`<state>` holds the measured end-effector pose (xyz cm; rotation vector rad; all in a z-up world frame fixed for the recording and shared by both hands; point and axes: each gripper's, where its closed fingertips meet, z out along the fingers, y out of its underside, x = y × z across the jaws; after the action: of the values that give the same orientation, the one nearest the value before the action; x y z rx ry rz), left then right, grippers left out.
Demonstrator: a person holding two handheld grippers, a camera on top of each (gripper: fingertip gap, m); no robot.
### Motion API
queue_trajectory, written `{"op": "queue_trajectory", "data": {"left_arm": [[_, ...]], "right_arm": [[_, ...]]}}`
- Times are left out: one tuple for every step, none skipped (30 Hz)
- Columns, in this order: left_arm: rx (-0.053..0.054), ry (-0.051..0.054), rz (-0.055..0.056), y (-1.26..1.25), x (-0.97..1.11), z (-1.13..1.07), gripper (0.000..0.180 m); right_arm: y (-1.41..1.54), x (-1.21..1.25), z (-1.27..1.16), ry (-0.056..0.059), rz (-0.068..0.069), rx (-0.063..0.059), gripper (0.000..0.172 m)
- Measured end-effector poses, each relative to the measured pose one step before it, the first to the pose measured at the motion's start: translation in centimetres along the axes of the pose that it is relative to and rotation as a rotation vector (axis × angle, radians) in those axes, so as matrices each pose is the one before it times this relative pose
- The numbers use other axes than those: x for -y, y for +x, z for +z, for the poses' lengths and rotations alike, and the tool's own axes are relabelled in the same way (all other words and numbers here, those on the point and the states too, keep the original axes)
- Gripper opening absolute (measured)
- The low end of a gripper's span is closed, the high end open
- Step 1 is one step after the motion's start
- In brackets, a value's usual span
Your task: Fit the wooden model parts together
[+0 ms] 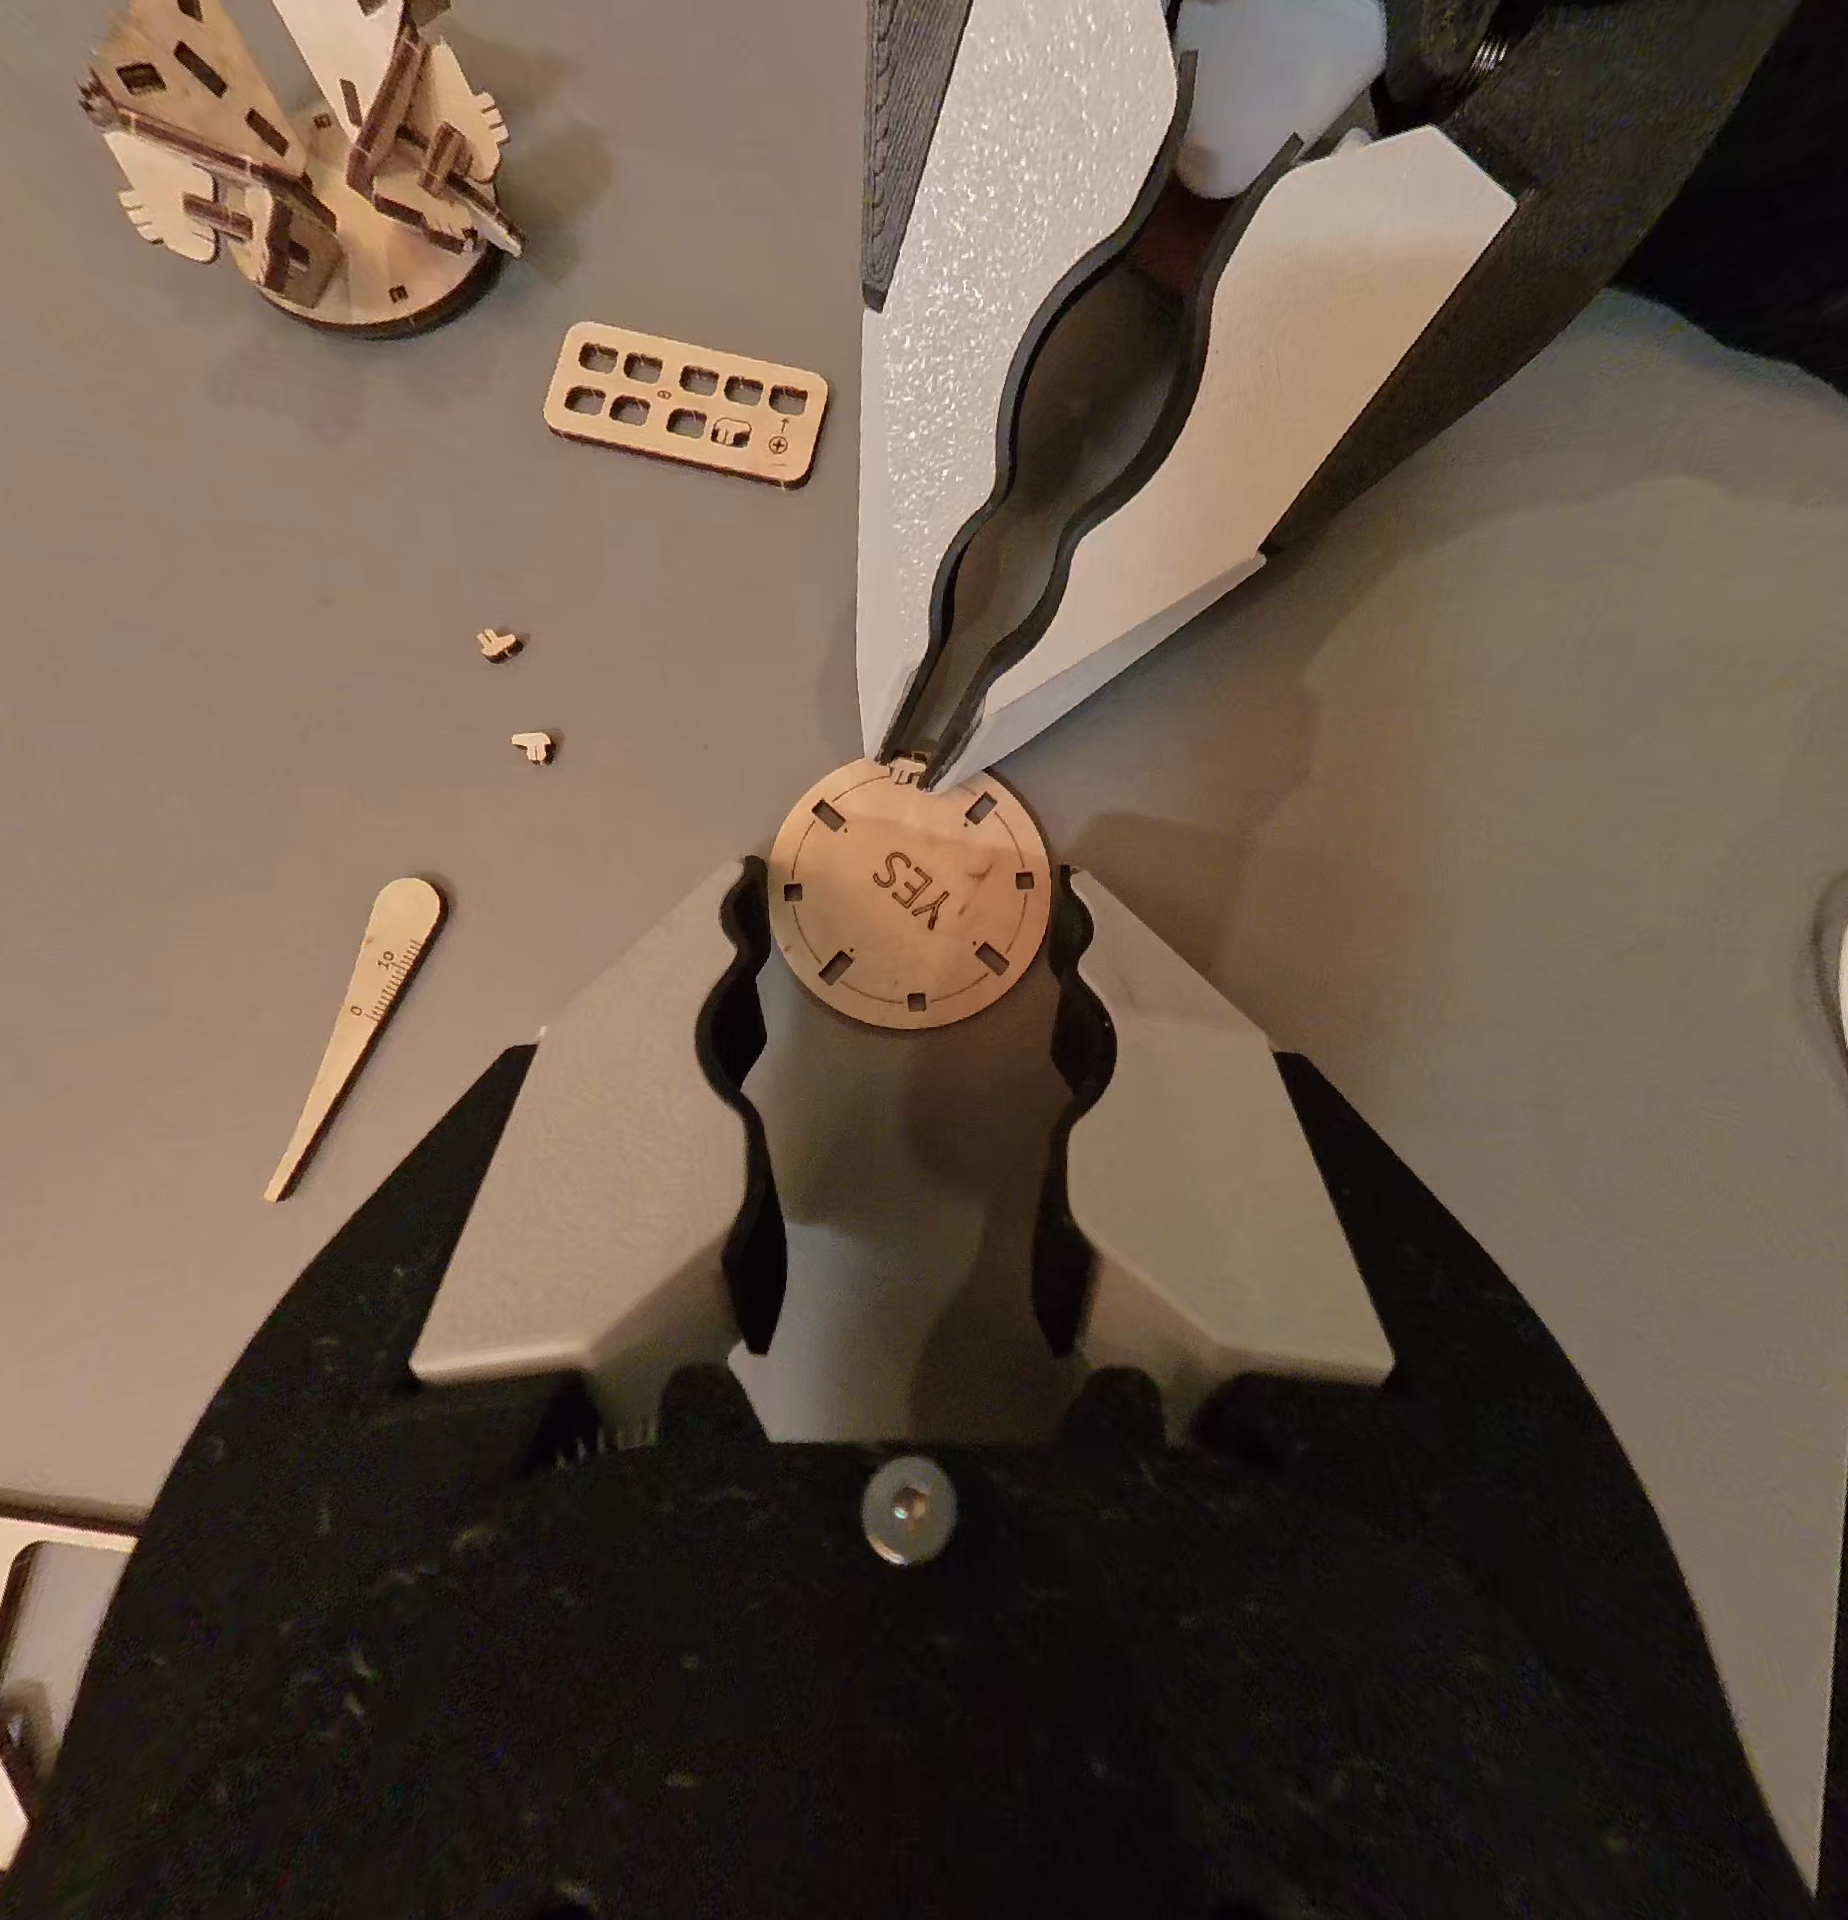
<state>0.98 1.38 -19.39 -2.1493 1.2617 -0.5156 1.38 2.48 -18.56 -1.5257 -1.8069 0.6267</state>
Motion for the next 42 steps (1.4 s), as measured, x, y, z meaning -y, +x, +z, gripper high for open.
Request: {"op": "queue_trajectory", "data": {"left_arm": [[0.0000,0.0004,0.0001,0.000,0.006,0.003,0.053],[0.0000,0.0001,0.0000,-0.004,-0.005,-0.005,0.053],[0.0001,-0.0001,0.0004,0.001,0.005,0.005,0.053],[0.0000,-0.0003,0.0005,0.005,-0.008,-0.005,0.053],[0.0000,-0.0001,0.0008,-0.001,0.005,0.005,0.054],[0.0000,0.0002,0.0003,-0.006,-0.003,-0.004,0.054],[0.0000,0.0000,0.0001,0.008,-0.004,-0.003,0.053],[0.0000,0.0001,-0.0001,0.001,0.001,0.001,0.054],[0.0000,0.0004,-0.0001,0.001,0.006,0.003,0.053],[-0.0001,0.0003,0.0001,-0.005,-0.010,0.003,0.053],[-0.0001,0.0004,0.0000,0.002,0.006,0.003,0.053],[-0.0002,0.0003,-0.0003,0.000,-0.002,-0.004,0.053],[0.0000,0.0000,0.0001,0.008,-0.004,-0.003,0.053],[-0.0002,0.0001,0.0009,-0.003,0.001,0.001,0.053],[-0.0007,0.0001,0.0014,0.001,0.002,0.001,0.053],[-0.0020,0.0010,0.0010,0.003,0.005,-0.002,0.053],[-0.0030,0.0022,-0.0009,0.002,0.016,0.000,0.053],[-0.0025,0.0011,-0.0001,0.004,-0.003,0.003,0.053],[-0.0013,0.0006,0.0000,-0.001,0.000,-0.005,0.053],[0.0001,-0.0004,0.0013,0.003,-0.003,0.000,0.053],[0.0003,-0.0006,0.0014,-0.001,-0.006,-0.001,0.053],[-0.0001,0.0002,0.0006,0.006,-0.001,-0.002,0.053],[0.0000,0.0001,0.0020,-0.005,-0.002,-0.002,0.053],[-0.0002,0.0004,0.0025,0.003,-0.008,0.005,0.054],[-0.0036,-0.0003,0.0036,0.061,-0.012,-0.021,0.054],[-0.0118,-0.0015,0.0058,0.232,-0.008,-0.008,0.053],[-0.0038,-0.0028,0.0089,0.147,-0.010,0.014,0.053],[-0.0013,-0.0029,0.0064,0.139,0.010,0.019,0.054],[-0.0036,-0.0013,0.0041,0.155,0.030,0.039,0.054],[-0.0015,-0.0012,0.0039,0.109,0.023,0.031,0.054],[-0.0008,-0.0010,0.0017,0.056,0.006,0.013,0.054],[0.0000,-0.0001,-0.0007,-0.003,0.009,-0.006,0.054],[-0.0008,0.0008,-0.0008,0.008,-0.008,0.001,0.054],[-0.0002,0.0002,-0.0003,-0.004,0.006,0.004,0.054],[0.0000,0.0000,-0.0003,0.002,0.006,-0.008,0.054],[-0.0001,0.0003,-0.0008,-0.007,-0.005,0.006,0.053],[-0.0003,0.0004,-0.0006,0.008,0.006,0.003,0.053],[-0.0003,0.0004,-0.0007,-0.004,0.002,-0.001,0.053],[-0.0005,0.0006,-0.0004,-0.003,0.005,0.001,0.053],[-0.0006,0.0007,-0.0005,0.008,0.003,-0.001,0.053],[-0.0005,0.0006,-0.0006,-0.002,0.006,0.001,0.053],[-0.0002,0.0003,-0.0005,-0.007,0.001,-0.001,0.053]], "right_arm": [[0.005,-0.003,0.003,0.0015,0.0005,0.0005,0.005],[0.002,-0.005,-0.002,0.0019,0.0004,0.0008,0.005],[0.009,0.009,-0.001,0.0019,-0.0001,0.0007,0.005],[0.003,-0.001,-0.003,0.0019,-0.0016,0.0003,0.005],[0.000,0.002,0.009,0.0018,-0.0029,-0.0003,0.005],[0.003,0.013,-0.005,0.0021,-0.0061,-0.0010,0.005],[-0.006,0.006,0.000,0.0025,-0.0093,-0.0019,0.005],[0.008,0.012,-0.008,0.0023,-0.0094,-0.0027,0.005],[-0.003,0.006,0.003,0.0019,-0.0081,-0.0027,0.005],[0.010,0.014,0.011,0.0015,-0.0049,-0.0028,0.005],[0.020,0.027,0.039,0.0018,-0.0006,-0.0027,0.005],[0.012,0.015,0.019,0.0004,0.0020,-0.0010,0.005],[0.006,0.004,0.019,0.0000,0.0030,0.0010,0.005],[0.006,0.003,0.004,0.0003,0.0053,0.0042,0.005],[0.041,-0.017,-0.006,-0.0034,0.0110,0.0044,0.005],[0.133,-0.055,-0.024,-0.0105,0.0182,0.0001,0.005],[-0.005,0.068,-0.056,-0.0078,0.0152,0.0077,0.005],[-0.082,0.255,-0.087,0.0006,0.0064,0.0107,0.005],[-0.079,0.308,-0.105,0.0016,-0.0045,0.0091,0.005],[-0.018,0.149,-0.065,-0.0098,-0.0102,0.0074,0.005],[-0.027,-0.107,0.003,-0.0263,-0.0094,0.0107,0.005],[-0.071,-0.308,0.046,-0.0395,-0.0039,0.0159,0.005],[-0.062,-0.472,0.044,-0.0495,0.0003,0.0180,0.005],[-0.088,-0.440,0.009,-0.0476,-0.0004,0.0220,0.005],[-0.130,-0.012,-0.131,-0.0207,0.0051,0.0233,0.005],[-0.161,0.018,-0.183,-0.0188,0.0016,0.0235,0.005],[-0.034,0.075,-0.176,-0.0124,0.0055,0.0133,0.005],[-0.156,0.063,-0.115,-0.0113,0.0029,0.0186,0.005],[-0.131,0.042,-0.076,-0.0110,-0.0015,0.0143,0.005],[-0.064,0.032,-0.029,-0.0094,-0.0027,0.0084,0.005],[-0.074,-0.028,0.038,-0.0106,-0.0031,0.0071,0.005],[-0.022,-0.098,0.066,-0.0131,-0.0058,0.0031,0.005],[0.054,-0.151,0.100,-0.0134,-0.0079,-0.0032,0.005],[0.022,-0.160,0.127,-0.0116,-0.0063,-0.0008,0.005],[-0.016,-0.076,0.125,-0.0056,-0.0023,0.0040,0.005],[-0.048,0.051,0.109,0.0021,-0.0006,0.0053,0.005],[-0.031,0.153,0.022,0.0090,-0.0009,0.0051,0.005],[-0.057,0.101,0.043,0.0050,0.0005,0.0066,0.005],[0.045,-0.010,0.059,-0.0036,-0.0002,0.0011,0.005],[0.014,0.031,0.021,-0.0017,-0.0013,0.0022,0.005],[-0.002,-0.003,0.005,-0.0064,-0.0031,0.0028,0.005],[-0.008,-0.002,0.016,-0.0065,-0.0043,0.0018,0.005]]}}
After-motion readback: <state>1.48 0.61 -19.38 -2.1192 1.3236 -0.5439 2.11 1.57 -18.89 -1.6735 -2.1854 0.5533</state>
